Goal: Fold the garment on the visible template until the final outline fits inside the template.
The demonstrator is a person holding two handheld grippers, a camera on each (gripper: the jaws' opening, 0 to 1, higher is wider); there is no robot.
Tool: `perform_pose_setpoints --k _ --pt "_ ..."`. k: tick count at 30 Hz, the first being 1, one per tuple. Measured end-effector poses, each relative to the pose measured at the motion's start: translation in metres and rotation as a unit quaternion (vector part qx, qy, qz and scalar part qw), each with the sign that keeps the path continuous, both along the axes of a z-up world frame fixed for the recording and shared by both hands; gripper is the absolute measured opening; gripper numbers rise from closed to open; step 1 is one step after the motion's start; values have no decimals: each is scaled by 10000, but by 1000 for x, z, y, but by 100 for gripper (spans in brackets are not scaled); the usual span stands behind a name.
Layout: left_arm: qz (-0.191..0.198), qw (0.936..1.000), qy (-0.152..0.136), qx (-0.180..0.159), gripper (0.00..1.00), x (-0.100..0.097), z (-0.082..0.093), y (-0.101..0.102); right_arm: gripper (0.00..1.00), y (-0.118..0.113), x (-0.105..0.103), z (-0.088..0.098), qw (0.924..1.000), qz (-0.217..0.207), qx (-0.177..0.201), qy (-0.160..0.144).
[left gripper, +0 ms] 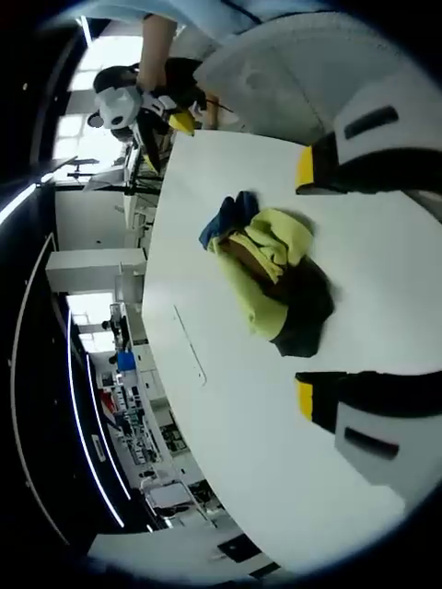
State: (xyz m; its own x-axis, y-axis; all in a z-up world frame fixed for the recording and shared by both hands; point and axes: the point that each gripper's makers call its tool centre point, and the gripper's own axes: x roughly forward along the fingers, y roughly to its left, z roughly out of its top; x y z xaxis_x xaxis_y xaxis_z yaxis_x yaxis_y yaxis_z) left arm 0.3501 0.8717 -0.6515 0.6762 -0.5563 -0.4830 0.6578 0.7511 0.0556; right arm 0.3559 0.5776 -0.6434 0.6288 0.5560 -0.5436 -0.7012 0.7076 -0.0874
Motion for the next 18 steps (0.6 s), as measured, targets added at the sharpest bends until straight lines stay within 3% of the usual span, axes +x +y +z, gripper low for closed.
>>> perform_pose_setpoints --k 18 --pt "144 9997 -108 -145 70 -3 8 -3 90 -15 -9 6 9995 -284 54 -128"
